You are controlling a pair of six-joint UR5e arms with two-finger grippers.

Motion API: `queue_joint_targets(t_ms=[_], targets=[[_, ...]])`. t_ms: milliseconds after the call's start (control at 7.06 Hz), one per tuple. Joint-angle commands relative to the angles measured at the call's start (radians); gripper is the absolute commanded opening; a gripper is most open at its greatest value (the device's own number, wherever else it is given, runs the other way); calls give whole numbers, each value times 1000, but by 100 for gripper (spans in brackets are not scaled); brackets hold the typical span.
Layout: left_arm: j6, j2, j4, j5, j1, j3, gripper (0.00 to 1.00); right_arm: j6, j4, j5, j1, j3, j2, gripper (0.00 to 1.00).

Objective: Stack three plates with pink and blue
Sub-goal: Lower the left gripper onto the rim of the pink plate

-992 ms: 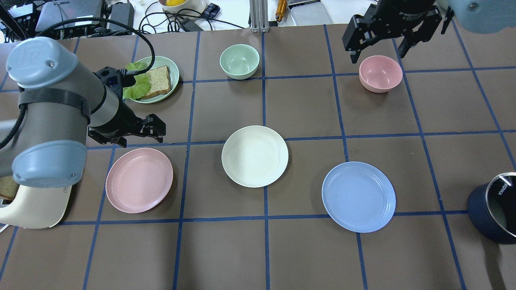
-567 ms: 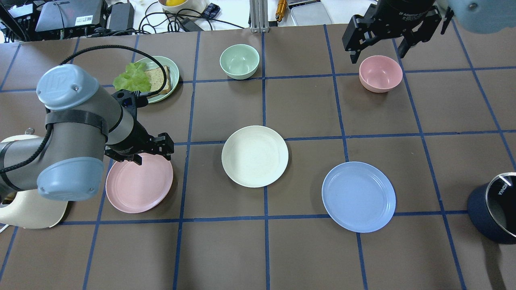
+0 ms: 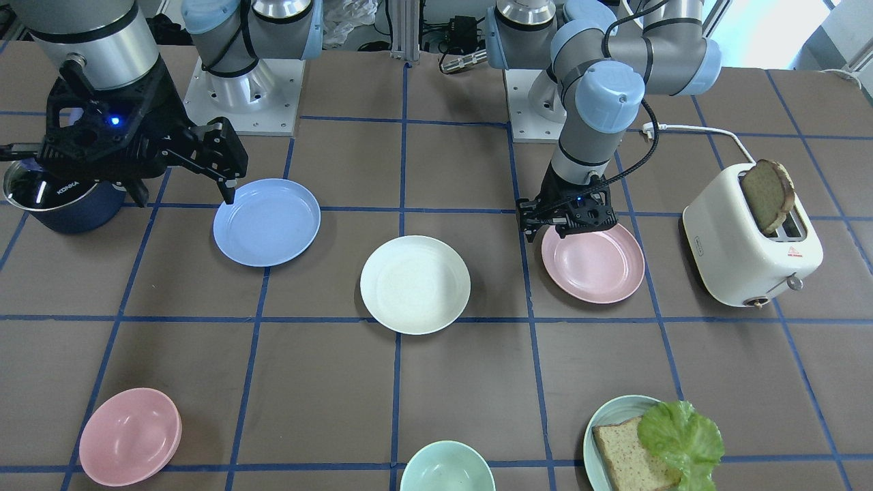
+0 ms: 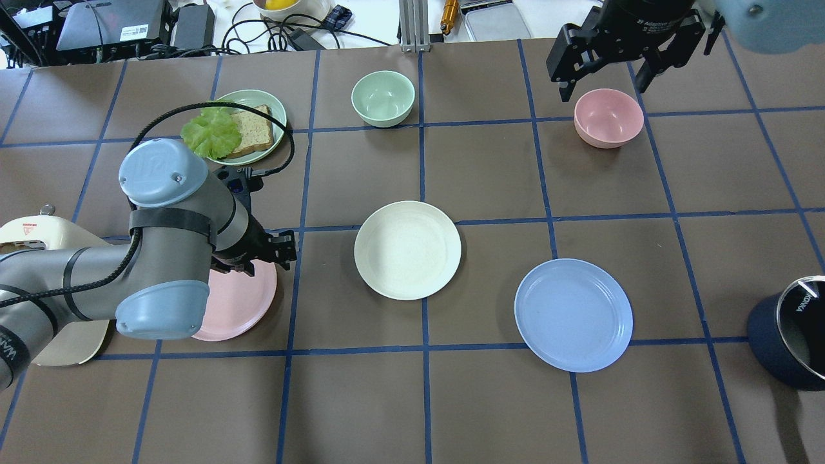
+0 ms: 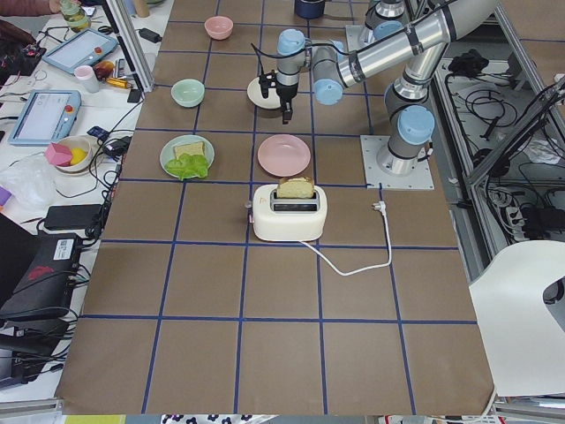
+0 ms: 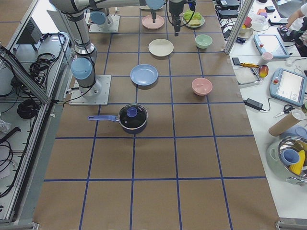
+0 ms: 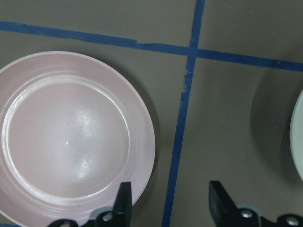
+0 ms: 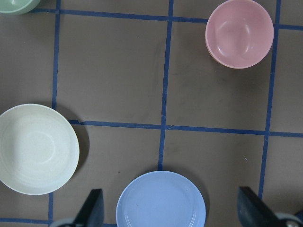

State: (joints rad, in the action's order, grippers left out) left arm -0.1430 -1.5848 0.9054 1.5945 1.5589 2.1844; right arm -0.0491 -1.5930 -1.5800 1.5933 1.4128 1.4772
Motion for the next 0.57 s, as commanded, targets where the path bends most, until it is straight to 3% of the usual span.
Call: queue_joint_targets(t_ms=[0,425], targets=[[-27,-50,-20,82,33,3,64,0,1,0,-1,0,0,100],[-61,-105,-75,108,46,23,60,0,1,-2,-1,0,0,100]])
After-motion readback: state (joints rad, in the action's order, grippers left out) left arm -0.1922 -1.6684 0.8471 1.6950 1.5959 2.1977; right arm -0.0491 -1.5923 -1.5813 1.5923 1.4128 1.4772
